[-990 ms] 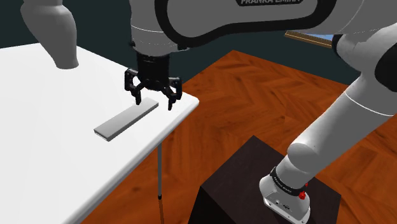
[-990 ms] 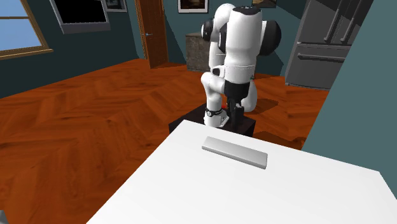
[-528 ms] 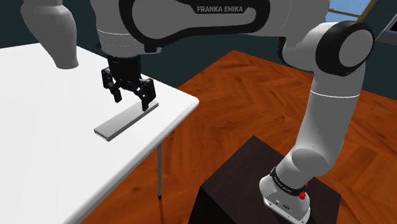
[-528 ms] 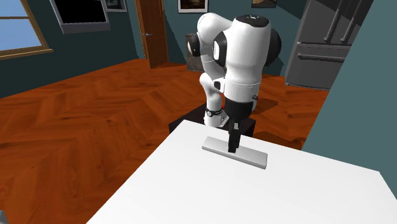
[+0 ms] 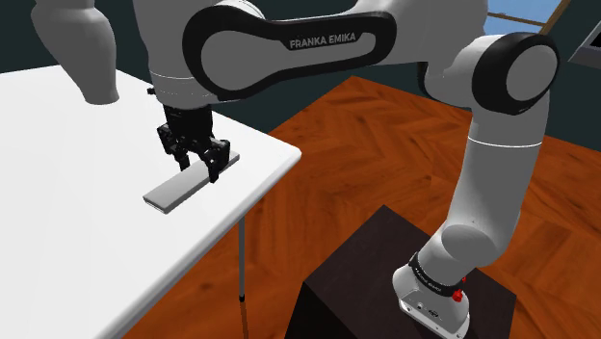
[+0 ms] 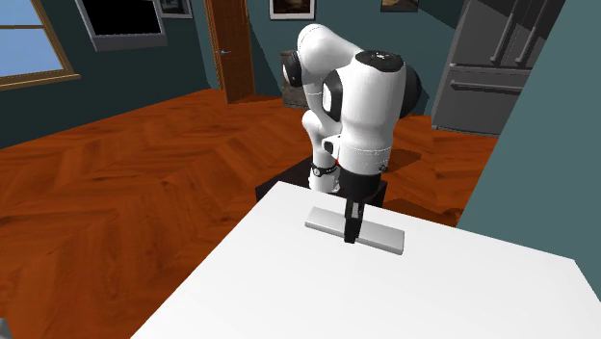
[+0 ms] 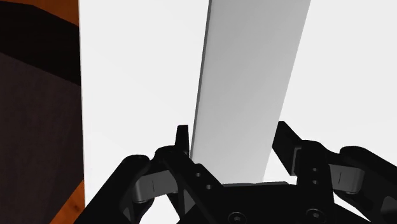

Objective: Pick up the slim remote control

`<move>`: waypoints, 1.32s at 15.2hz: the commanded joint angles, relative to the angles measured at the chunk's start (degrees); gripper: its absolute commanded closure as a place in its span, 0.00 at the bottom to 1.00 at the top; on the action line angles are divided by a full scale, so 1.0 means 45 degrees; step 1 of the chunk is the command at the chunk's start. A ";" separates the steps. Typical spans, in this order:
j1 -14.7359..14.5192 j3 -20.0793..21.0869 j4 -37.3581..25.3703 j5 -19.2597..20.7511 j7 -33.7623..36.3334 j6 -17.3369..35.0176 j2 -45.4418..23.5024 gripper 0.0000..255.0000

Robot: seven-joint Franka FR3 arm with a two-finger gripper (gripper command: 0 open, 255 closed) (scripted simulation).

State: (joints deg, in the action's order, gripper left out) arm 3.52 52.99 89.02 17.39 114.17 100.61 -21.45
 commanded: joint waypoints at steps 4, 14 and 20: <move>0.0014 -0.0005 0.0046 0.0004 -0.0003 0.0048 -0.0002 1.00; -0.0140 0.0051 -0.0817 -0.0065 -0.0060 -0.0819 0.0045 1.00; -0.0446 0.0054 -0.2016 -0.0013 -0.0100 -0.1901 -0.0062 1.00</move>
State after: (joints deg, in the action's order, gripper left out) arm 1.81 53.24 81.14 17.25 113.79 93.11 -21.60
